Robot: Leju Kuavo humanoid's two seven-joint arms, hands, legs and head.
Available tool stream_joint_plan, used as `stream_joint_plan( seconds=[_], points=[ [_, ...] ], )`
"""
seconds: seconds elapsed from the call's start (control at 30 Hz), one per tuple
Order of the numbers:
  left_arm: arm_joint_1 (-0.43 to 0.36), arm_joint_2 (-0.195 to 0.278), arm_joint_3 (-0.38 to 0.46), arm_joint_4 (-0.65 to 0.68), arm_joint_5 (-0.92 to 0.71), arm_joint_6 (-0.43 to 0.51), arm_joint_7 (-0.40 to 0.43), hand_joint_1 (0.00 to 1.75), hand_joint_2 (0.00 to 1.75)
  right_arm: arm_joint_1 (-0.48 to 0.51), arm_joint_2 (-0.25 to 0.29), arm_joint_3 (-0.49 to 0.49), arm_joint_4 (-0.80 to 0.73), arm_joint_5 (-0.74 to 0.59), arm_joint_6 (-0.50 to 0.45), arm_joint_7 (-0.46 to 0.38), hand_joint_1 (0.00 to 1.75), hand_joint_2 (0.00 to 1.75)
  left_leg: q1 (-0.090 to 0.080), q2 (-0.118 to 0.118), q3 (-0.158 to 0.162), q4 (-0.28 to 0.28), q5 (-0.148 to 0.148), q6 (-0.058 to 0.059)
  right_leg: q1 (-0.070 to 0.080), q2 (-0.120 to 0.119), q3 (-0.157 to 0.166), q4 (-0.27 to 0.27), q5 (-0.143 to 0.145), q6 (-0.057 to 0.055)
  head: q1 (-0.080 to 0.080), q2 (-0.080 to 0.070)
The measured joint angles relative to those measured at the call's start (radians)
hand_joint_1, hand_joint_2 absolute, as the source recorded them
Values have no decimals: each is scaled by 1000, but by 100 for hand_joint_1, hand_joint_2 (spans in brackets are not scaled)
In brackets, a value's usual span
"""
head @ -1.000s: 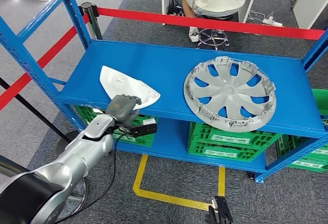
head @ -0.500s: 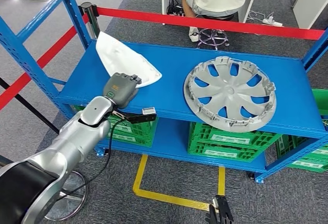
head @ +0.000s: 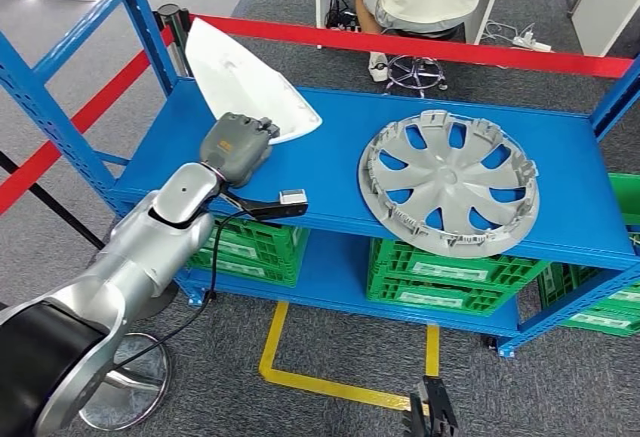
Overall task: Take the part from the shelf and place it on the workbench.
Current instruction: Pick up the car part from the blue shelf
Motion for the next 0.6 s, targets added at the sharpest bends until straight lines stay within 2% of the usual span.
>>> stream_joint_plan(
  seconds=[0.6],
  points=[
    [0, 3, -6, 0, -1, 2, 3, 169, 175, -11, -6, 18, 0, 1, -3, 13, 0, 0, 0, 0, 0, 0, 0, 0, 0, 0, 0, 0, 0, 0, 0, 0]
  ],
)
